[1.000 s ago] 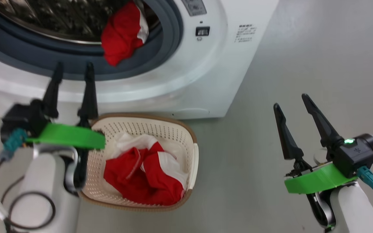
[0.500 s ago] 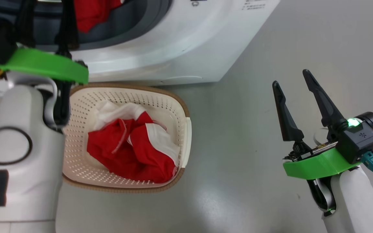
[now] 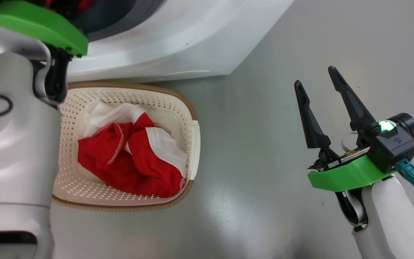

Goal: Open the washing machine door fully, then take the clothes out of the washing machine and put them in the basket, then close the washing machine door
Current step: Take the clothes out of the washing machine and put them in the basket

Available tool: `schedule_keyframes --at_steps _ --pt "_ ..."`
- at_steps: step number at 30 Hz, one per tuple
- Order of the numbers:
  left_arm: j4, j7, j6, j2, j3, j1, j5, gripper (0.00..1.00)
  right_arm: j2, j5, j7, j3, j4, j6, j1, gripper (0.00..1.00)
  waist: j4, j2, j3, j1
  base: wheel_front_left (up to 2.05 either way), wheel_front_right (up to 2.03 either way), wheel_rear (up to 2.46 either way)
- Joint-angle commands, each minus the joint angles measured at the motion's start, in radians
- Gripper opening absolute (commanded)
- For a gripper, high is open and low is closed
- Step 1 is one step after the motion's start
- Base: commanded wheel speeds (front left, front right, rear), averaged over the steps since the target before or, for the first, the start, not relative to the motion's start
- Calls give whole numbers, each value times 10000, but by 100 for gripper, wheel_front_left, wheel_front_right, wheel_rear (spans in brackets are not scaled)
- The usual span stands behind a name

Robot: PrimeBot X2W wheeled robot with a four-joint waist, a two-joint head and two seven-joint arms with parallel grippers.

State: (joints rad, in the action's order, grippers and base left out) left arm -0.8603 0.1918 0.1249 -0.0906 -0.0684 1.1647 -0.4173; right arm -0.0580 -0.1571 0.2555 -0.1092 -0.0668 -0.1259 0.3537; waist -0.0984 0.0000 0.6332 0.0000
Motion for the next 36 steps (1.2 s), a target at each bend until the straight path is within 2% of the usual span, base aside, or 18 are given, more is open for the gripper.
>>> schedule_keyframes --at_steps 1,11,18,19,20,21,22,23,24,31,36 --pt "14 -220 51 -516 16 279 -163 100 45 -65 63 -210 174 -48 -44 100 -67 0 -17 0 0 0 0" --pt "-1742 -2129 -88 -1086 -763 1066 154 100 74 -342 63 -303 -7 -48 -78 100 -306 0 -143 0 0 0 0" --pt "-2333 -2735 -452 -1244 -1024 1350 353 100 76 -531 63 -491 -75 -48 21 100 -501 0 -117 0 0 0 0" --pt "-2400 -2770 -510 -1272 -1085 1362 411 97 76 -558 63 -491 -80 -48 21 100 -524 0 -113 0 0 0 0" --pt "-2460 -2799 -559 -1298 -1145 1380 467 78 76 -577 63 -489 -86 -48 20 100 -541 0 -108 0 0 0 0" --pt "-2520 -2825 -602 -1316 -1191 1393 505 47 76 -594 63 -486 -90 -48 19 100 -557 0 -103 0 0 0 0" --pt "-2587 -2867 -635 -1334 -1254 1400 556 38 76 -610 63 -484 -94 -48 16 100 -570 0 -99 0 0 0 0" --pt "-2641 -2896 -661 -1353 -1319 1414 610 11 76 -623 63 -487 -101 -48 14 100 -584 0 -97 0 0 0 0" --pt "-2697 -2937 -654 -1358 -1350 1426 616 0 77 -640 63 -489 -112 -48 16 100 -595 0 -97 0 0 0 0" --pt "-2839 -2859 -722 -1429 -1644 1538 822 0 77 -706 63 -485 -146 -48 58 100 -572 0 -76 0 0 0 0" --pt "-2605 -1931 -884 -1519 -1814 1553 1011 0 77 -734 63 -494 -176 -48 90 100 -484 0 -103 0 0 0 0"
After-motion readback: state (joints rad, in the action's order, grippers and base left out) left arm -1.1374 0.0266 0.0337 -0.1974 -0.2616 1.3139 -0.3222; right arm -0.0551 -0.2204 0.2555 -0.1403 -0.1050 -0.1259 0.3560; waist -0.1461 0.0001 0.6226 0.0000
